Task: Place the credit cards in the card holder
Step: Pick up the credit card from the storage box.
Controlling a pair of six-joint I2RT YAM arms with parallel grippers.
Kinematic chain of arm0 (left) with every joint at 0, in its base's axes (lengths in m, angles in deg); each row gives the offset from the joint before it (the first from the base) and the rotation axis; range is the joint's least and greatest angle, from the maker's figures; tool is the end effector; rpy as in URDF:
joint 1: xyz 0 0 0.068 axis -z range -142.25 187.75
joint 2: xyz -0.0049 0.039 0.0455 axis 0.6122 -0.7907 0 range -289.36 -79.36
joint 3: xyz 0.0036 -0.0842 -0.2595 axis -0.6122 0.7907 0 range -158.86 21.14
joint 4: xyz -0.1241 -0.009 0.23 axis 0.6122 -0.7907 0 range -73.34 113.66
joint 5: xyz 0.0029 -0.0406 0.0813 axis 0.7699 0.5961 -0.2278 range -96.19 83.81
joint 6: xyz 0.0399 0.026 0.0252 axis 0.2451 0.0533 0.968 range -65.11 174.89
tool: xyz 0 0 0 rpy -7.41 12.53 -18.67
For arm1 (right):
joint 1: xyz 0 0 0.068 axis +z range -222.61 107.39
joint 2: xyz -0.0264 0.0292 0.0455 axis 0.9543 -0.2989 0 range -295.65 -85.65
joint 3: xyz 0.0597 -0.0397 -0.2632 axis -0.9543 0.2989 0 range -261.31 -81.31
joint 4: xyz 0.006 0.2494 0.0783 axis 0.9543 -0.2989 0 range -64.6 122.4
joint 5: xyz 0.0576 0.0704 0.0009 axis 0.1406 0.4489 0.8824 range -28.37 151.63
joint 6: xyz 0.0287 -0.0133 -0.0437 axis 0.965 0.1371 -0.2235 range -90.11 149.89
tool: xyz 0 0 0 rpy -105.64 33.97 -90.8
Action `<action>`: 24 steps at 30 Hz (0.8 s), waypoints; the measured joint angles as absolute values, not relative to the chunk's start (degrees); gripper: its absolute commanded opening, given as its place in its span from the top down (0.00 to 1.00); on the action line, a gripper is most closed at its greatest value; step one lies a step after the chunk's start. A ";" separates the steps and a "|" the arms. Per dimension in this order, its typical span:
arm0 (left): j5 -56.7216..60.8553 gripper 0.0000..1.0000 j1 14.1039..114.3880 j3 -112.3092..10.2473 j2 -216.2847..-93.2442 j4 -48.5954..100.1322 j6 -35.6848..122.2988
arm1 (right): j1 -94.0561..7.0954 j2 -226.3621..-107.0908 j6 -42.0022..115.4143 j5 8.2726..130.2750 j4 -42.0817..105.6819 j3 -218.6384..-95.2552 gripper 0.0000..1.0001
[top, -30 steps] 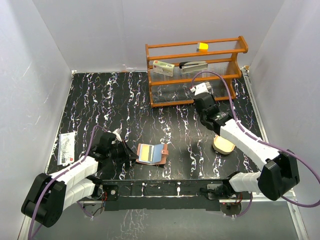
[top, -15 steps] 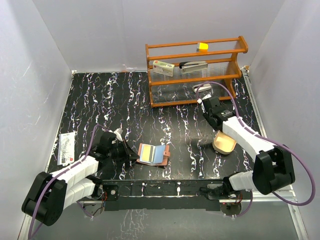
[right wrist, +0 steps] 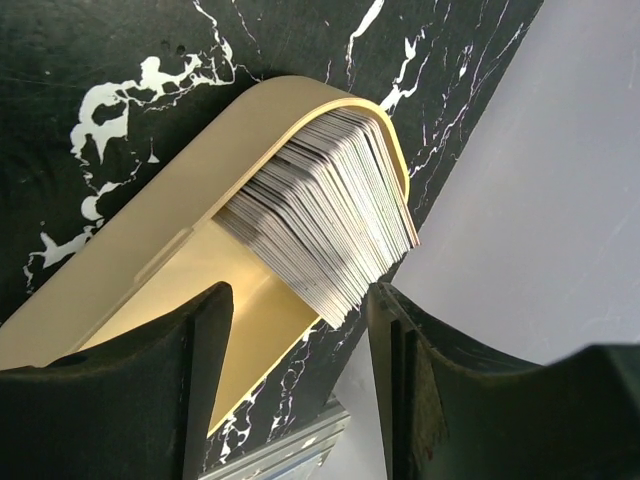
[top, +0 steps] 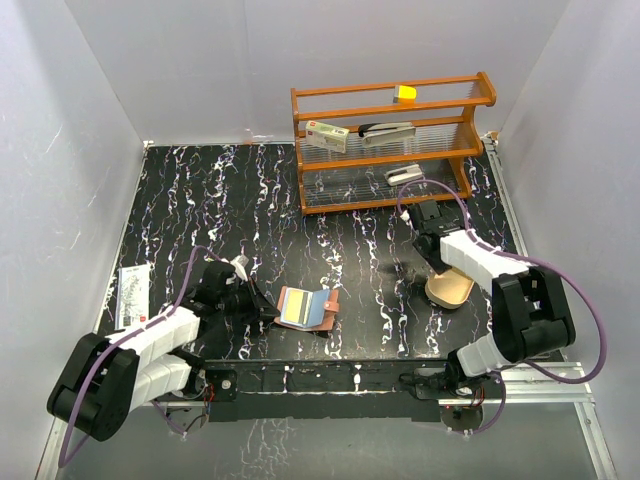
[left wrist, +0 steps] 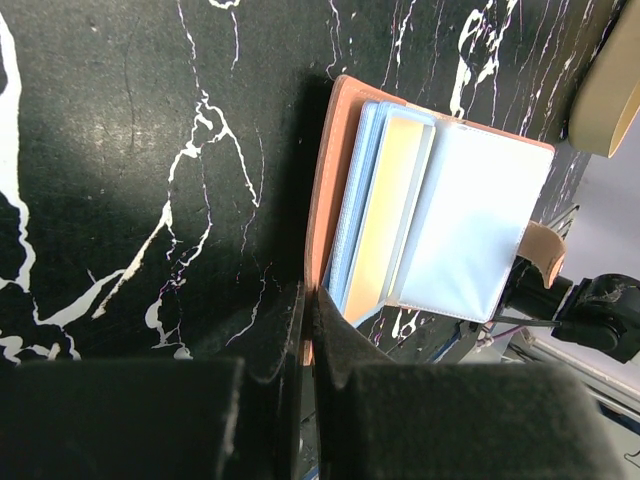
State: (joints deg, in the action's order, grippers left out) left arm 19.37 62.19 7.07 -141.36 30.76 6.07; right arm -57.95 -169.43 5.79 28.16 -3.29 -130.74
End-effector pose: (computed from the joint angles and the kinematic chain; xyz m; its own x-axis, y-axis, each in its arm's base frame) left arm 0.1621 -0.0905 0.1355 -0.8966 -0.3383 -0.2858 -0.0066 0.6554 -0.7552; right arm 0.2594 0.0475 0.1896 -0.8182 -0.5661 -0.0999 -0.3978 0.6830 -0.6125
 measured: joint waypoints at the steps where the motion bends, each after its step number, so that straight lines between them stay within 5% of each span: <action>1: 19.39 1.00 62.19 7.07 -141.36 30.80 6.09 | -58.19 -169.96 5.66 27.85 -2.61 -130.52 0.46; 24: 19.54 1.00 62.19 7.07 -141.71 30.98 6.86 | -59.29 -172.19 4.42 23.98 3.03 -129.37 0.60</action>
State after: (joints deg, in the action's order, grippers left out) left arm 19.54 62.19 7.07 -141.71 30.98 6.86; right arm -59.29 -172.19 4.42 23.98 3.03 -129.37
